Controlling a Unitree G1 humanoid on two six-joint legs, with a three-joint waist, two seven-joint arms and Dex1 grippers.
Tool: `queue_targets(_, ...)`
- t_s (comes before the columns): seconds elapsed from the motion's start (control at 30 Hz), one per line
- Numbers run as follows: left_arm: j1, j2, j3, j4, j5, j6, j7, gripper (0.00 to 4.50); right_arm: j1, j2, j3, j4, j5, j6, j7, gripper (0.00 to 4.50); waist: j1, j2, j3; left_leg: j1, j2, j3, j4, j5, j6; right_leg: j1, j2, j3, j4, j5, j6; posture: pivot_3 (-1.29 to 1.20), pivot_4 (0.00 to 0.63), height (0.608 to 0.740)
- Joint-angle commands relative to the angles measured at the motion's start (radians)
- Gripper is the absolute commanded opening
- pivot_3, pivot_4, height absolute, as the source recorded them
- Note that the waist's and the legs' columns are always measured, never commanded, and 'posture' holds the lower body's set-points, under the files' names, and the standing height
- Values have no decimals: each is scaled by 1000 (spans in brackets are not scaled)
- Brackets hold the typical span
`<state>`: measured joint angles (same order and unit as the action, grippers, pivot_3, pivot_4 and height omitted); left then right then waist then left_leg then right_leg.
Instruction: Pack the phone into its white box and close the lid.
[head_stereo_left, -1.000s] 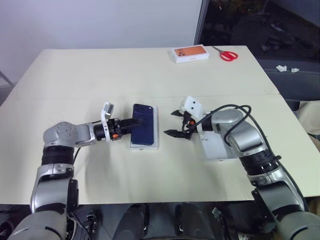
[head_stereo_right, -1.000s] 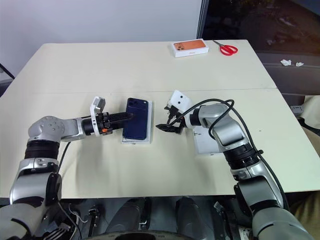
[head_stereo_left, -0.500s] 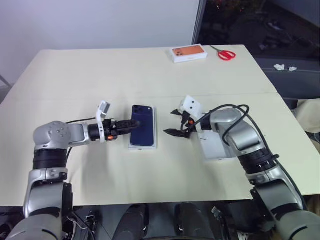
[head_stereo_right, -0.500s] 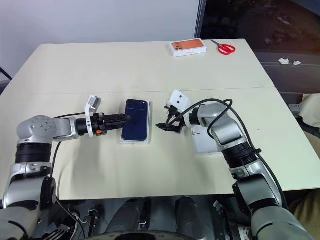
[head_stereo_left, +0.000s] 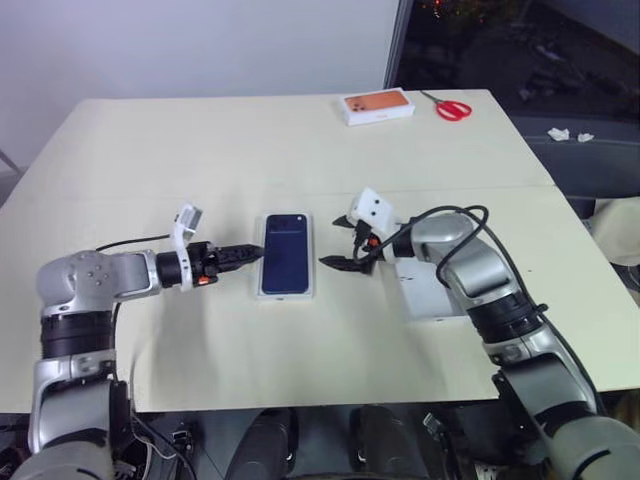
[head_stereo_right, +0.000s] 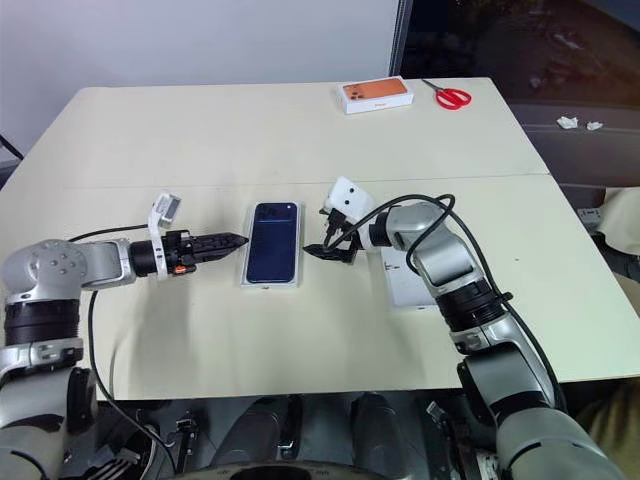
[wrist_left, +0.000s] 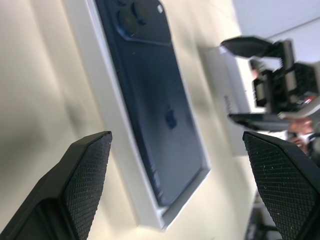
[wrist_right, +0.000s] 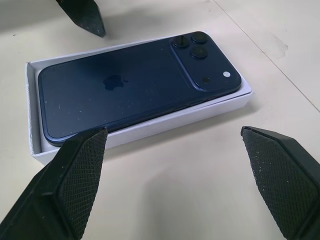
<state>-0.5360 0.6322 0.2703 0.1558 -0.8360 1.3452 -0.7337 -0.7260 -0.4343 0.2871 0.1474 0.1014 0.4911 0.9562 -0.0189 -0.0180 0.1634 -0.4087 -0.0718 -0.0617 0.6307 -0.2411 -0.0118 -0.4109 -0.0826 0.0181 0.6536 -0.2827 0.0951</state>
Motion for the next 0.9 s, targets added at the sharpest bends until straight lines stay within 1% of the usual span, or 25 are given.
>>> queue_targets(0.03, 8, 15, 59, -37, 17, -126, -12, 4416, -40, 12, -14, 6, -8, -38, -17, 4500, 2, 0, 0, 0, 0, 0, 0, 0, 0, 0, 0, 0, 0, 0, 0, 0, 150, 740)
queue_targets(0.13, -13, -6, 108, 8, 34, -199, 42, 4416, -52, 37, -18, 17, -23, -74, -57, 4500, 3, 0, 0, 0, 0, 0, 1, 0, 0, 0, 0, 0, 0, 0, 0, 0, 150, 740)
queue_targets(0.17, -14, -14, 117, 10, 42, -235, 48, 4416, -57, 63, -15, 14, -24, -72, -78, 4500, 3, 0, 0, 0, 0, 0, 1, 0, 0, 0, 0, 0, 0, 0, 0, 0, 150, 740)
queue_targets(0.23, 20, -14, 93, -27, 71, -313, 23, 4416, -65, 112, 7, 26, -44, -92, -116, 4500, 0, 0, 0, 0, 0, 0, 0, 0, 0, 0, 0, 0, 0, 0, 0, 0, 150, 740)
queue_targets(0.27, 39, -16, 86, -47, 74, -344, 5, 4470, -68, 132, 12, 35, -50, -91, -132, 4245, -2, 0, 0, 0, 0, 0, 0, 0, 0, 0, 0, 0, 0, 0, 0, 0, 150, 740)
queue_targets(0.3, 51, -18, 81, -60, 74, -361, -6, 4500, -69, 142, 12, 42, -55, -91, -139, 3954, -2, 0, 0, 0, 0, 0, 0, 0, -1, 0, 0, 0, 0, 0, 0, 0, 150, 740)
queue_targets(0.37, 78, -19, 70, -82, 90, -410, -20, 4500, -78, 161, 11, 53, -65, -102, -155, 3208, 0, 0, 0, 0, 0, 0, 0, 1, -1, 0, 0, 0, 0, 0, 0, 0, 150, 740)
queue_targets(0.5, 103, -24, 76, -104, 92, -463, -17, 4500, -104, 186, 12, 105, -100, -137, -208, 1258, 3, 0, 0, 0, 0, 0, 1, 1, -1, 0, 0, 0, 0, 0, 0, 0, 150, 740)
queue_targets(0.57, 102, -23, 85, -96, 73, -446, -14, 4500, -115, 200, 40, 151, -155, -179, -258, 152, 2, 0, 0, 0, 0, 0, 1, 0, -1, 0, 0, 0, 0, 0, 0, 0, 150, 740)
queue_targets(0.6, 102, -23, 85, -94, 68, -442, -15, 4500, -119, 207, 46, 167, -169, -192, -270, 60, 1, 0, 0, 0, 0, 0, 1, 0, -1, 0, 0, 0, 0, 0, 0, 0, 150, 740)
queue_targets(0.77, 112, -45, 78, -117, 63, -456, -2, 4500, -188, 276, 49, 313, -227, -278, -370, 60, -4, 0, 0, 0, 0, 0, 0, 1, -1, 0, 0, 0, 1, 0, 0, 0, 150, 740)
queue_targets(0.9, 118, -53, 73, -141, 67, -458, 0, 4500, -226, 306, 69, 435, -274, -339, -403, 60, -10, 0, 0, 0, 0, 0, 0, 1, -1, -1, 1, 0, 1, 0, 0, 0, 150, 740)
